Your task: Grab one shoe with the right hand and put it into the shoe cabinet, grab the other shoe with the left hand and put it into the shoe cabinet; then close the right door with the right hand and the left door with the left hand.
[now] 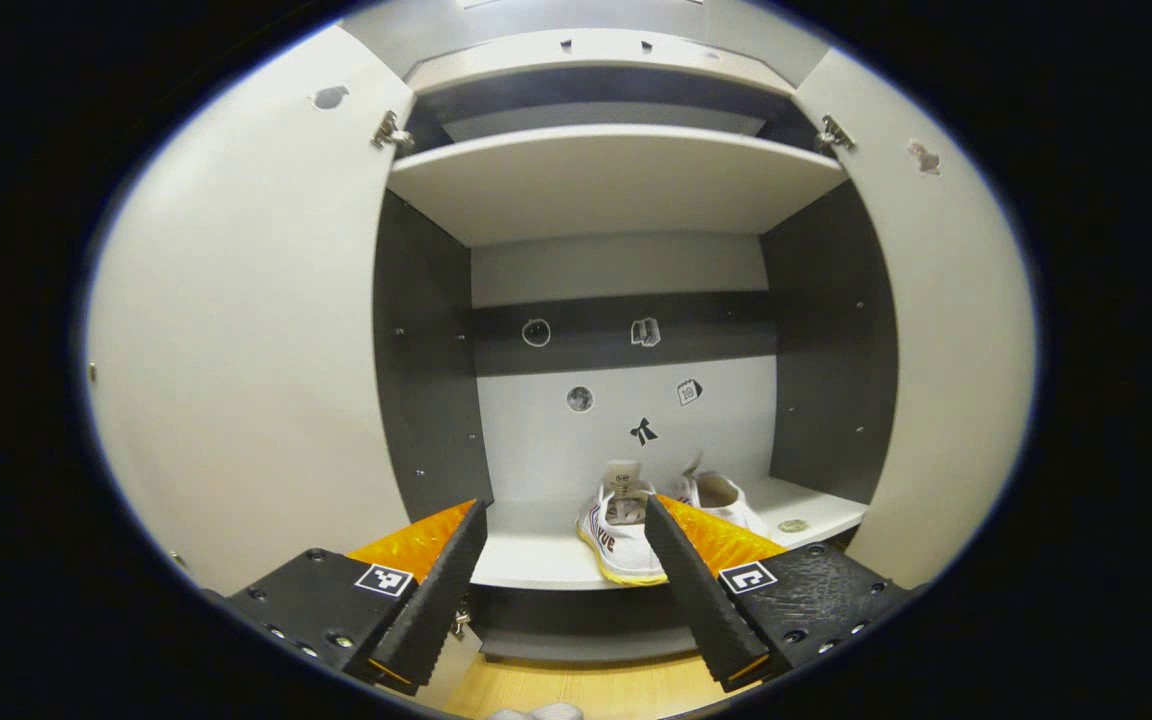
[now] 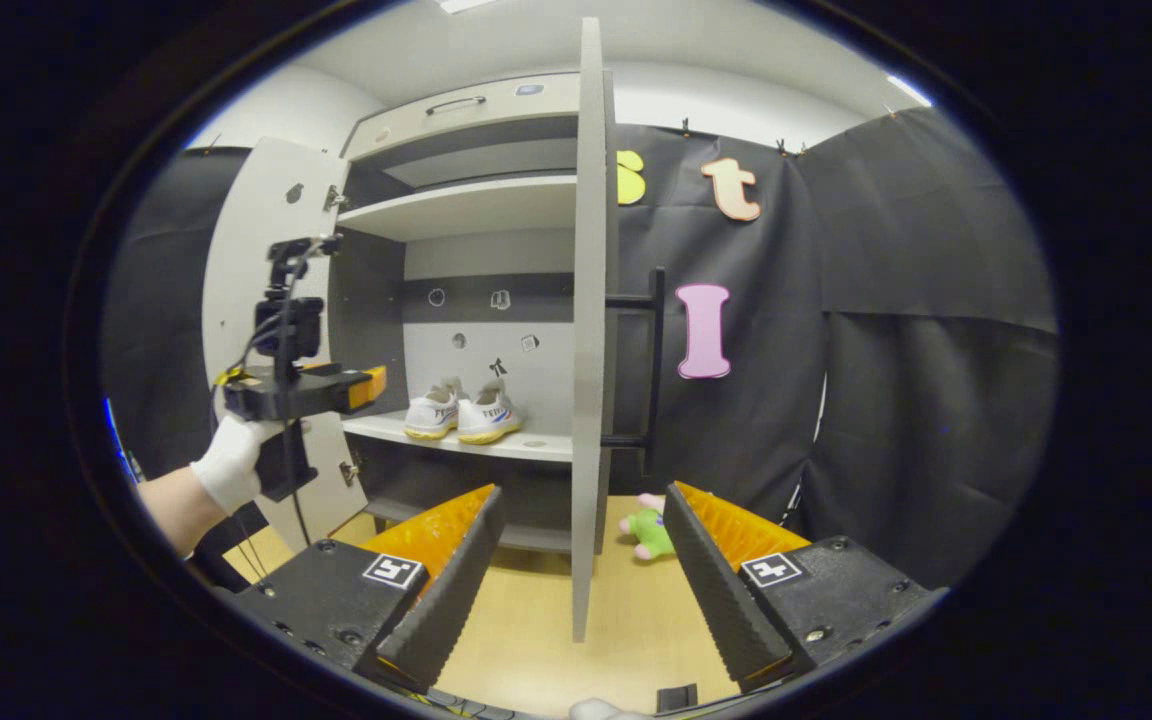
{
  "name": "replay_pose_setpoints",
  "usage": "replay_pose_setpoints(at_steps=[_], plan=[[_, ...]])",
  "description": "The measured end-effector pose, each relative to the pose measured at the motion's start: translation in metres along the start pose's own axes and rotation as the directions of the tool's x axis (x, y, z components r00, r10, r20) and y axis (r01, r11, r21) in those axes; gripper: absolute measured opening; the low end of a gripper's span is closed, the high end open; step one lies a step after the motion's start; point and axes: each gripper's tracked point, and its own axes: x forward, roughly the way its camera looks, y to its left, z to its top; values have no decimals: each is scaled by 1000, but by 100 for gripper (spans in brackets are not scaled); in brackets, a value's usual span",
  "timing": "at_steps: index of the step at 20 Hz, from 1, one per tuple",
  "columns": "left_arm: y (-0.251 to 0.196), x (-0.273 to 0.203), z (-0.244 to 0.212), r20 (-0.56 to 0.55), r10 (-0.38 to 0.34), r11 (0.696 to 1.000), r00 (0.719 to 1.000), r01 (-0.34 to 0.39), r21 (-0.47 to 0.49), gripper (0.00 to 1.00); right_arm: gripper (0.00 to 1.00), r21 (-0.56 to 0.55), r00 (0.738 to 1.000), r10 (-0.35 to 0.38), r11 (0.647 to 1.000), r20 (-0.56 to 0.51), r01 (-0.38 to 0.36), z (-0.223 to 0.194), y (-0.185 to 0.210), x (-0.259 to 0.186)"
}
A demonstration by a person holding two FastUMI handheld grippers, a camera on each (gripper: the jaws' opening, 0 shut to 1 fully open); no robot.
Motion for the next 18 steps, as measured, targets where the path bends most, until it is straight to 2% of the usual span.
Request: replay_pose_setpoints(at_steps=[2, 3, 9, 12, 13, 14, 18], plan=[[1, -32, 5, 5, -15, 1000, 1000, 15, -15, 95, 100, -1, 1000, -10, 1000, 10, 10, 4, 2, -4], [5, -46, 5, 9, -12, 1000, 1000, 12, -12, 95, 97, 0, 1000, -12, 1000, 12, 12, 3, 3, -7], [23, -136, 9, 23, -3, 1000, 1000, 3, -5, 95, 97, 5, 999, -32, 999, 37, 32, 7, 7, -19], [32, -179, -3, -1, 18, 1000, 1000, -18, -14, 95, 100, 11, 998, -43, 999, 39, 43, 5, 9, -21], [34, -191, -9, -10, 29, 999, 1000, -30, -16, 100, 97, 14, 999, -43, 999, 29, 42, -1, 11, -20], [36, -203, -15, -20, 37, 999, 999, -38, -18, 95, 100, 16, 999, -44, 999, 19, 44, -3, 12, -19], [32, -231, -37, -74, 12, 1000, 997, -14, -27, 95, 97, 15, 996, -84, 996, 42, 83, 10, -5, -16]])
